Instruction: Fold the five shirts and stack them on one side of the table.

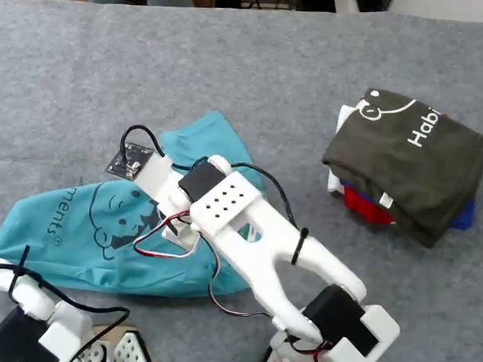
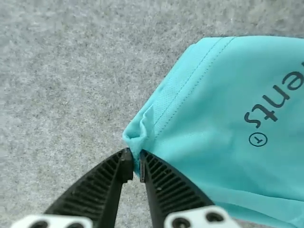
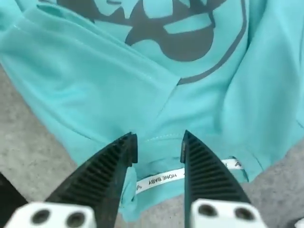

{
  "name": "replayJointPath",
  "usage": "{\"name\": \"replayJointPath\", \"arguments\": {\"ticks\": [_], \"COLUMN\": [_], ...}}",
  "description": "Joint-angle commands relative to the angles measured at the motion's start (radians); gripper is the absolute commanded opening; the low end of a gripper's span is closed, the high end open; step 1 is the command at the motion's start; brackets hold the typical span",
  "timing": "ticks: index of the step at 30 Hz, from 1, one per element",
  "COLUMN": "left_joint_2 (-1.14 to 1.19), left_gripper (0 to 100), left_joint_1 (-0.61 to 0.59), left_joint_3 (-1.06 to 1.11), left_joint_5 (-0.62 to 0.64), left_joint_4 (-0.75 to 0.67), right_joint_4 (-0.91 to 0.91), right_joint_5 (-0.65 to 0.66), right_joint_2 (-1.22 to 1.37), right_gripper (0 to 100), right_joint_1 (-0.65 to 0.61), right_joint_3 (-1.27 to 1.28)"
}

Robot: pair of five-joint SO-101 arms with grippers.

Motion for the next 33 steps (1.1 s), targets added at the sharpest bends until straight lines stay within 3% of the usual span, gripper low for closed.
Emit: {"name": "replayJointPath", "arguments": {"ticks": [1, 6, 10, 22, 33], "left_joint_2": [-0.032, -0.032, -0.032, -0.032, -0.032], "left_gripper": [3, 3, 3, 3, 3], "left_joint_1": [0.008, 0.008, 0.008, 0.008, 0.008], "left_joint_3": [-0.015, -0.015, -0.015, -0.015, -0.015], "left_joint_5": [-0.005, -0.005, -0.005, -0.005, -0.005], "left_joint_4": [-0.014, -0.014, -0.012, -0.014, -0.014], "right_joint_4": [0.051, 0.117, 0.135, 0.196, 0.166], "right_joint_5": [-0.009, -0.011, -0.043, -0.087, -0.092], "right_joint_2": [-0.004, -0.005, -0.005, -0.188, -0.197], "right_gripper": [16.2, 14.5, 3.1, 4.1, 4.1], "right_joint_1": [0.017, 0.017, 0.018, 0.018, 0.018], "right_joint_3": [-0.045, -0.045, -0.047, -0.039, -0.039]}}
